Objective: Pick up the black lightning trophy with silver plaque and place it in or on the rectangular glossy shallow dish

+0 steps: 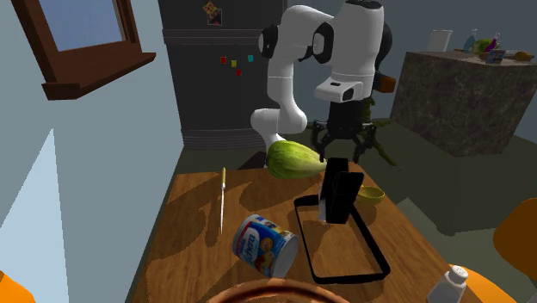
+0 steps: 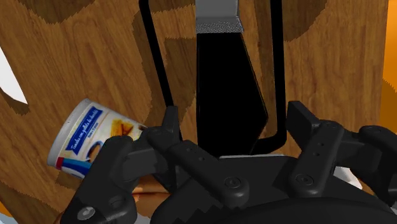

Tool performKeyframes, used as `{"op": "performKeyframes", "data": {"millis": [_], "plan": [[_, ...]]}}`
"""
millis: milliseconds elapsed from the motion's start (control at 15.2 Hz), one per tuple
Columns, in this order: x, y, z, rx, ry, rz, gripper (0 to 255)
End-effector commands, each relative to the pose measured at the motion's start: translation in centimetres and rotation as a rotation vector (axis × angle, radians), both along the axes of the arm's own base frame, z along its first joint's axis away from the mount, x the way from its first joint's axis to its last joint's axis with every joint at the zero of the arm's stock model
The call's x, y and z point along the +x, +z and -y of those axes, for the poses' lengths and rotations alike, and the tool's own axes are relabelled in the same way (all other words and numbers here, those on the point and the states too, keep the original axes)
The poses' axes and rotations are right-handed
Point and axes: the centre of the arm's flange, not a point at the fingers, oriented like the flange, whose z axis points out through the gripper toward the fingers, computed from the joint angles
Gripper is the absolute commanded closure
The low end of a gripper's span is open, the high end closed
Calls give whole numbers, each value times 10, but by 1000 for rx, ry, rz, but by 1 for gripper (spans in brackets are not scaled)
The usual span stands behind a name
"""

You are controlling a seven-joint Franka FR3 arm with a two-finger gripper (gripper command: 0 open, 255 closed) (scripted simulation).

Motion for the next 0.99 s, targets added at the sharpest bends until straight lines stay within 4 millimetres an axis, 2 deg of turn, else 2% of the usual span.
{"op": "performKeyframes", "data": {"millis": [0,198,462,924], "plan": [[0,0,0,0,0,0,0],[0,0,0,0,0,0,0],[-1,50,0,0,0,0,0],[-1,50,0,0,0,0,0]]}}
